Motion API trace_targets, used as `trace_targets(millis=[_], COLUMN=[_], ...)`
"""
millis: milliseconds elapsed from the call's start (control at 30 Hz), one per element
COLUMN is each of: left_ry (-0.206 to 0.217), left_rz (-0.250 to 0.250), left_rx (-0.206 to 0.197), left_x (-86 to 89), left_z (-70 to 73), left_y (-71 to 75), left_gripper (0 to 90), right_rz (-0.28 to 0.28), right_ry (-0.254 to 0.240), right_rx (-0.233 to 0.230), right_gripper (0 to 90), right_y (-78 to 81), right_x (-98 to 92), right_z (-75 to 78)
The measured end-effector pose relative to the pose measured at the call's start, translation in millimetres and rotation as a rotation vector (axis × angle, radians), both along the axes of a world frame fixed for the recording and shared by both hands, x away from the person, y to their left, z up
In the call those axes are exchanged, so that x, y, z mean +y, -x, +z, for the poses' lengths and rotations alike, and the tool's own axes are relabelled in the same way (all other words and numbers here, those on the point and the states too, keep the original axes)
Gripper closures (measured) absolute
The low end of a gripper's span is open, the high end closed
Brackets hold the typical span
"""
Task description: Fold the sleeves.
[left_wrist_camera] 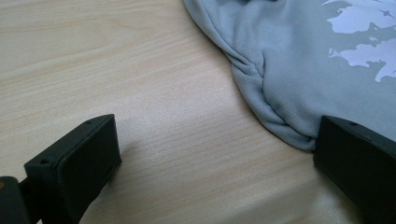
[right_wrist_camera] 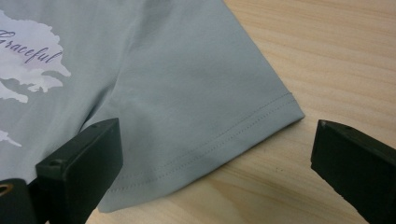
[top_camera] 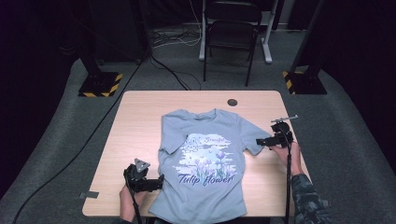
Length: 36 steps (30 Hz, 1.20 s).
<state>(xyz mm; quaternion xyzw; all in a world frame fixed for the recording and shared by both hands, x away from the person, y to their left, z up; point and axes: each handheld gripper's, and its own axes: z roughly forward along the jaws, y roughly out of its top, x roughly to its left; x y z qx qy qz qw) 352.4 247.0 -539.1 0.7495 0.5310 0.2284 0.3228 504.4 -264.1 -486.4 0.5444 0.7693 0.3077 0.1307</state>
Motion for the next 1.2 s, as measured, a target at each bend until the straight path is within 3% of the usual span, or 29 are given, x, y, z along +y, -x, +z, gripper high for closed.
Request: trace_targets(millis=[733, 1200], left_ry=[0.001, 0.002], left_rz=[-0.003, -0.002], left_rx=[0.0, -0.001], left_x=[-0.8, -1.1], left_z=[0.0, -0.1], left_y=[0.0, 0.1], left_gripper=[0.0, 0.0], right_rz=[-0.043, -0.12], right_ry=[0.008, 0.045], right_rx=[0.054, 0.04], right_gripper=[1.7, 32.1], right_y=[-24.1, -27.7], right_x=[-2.5, -4.8], right_z=[-7.3, -11.6])
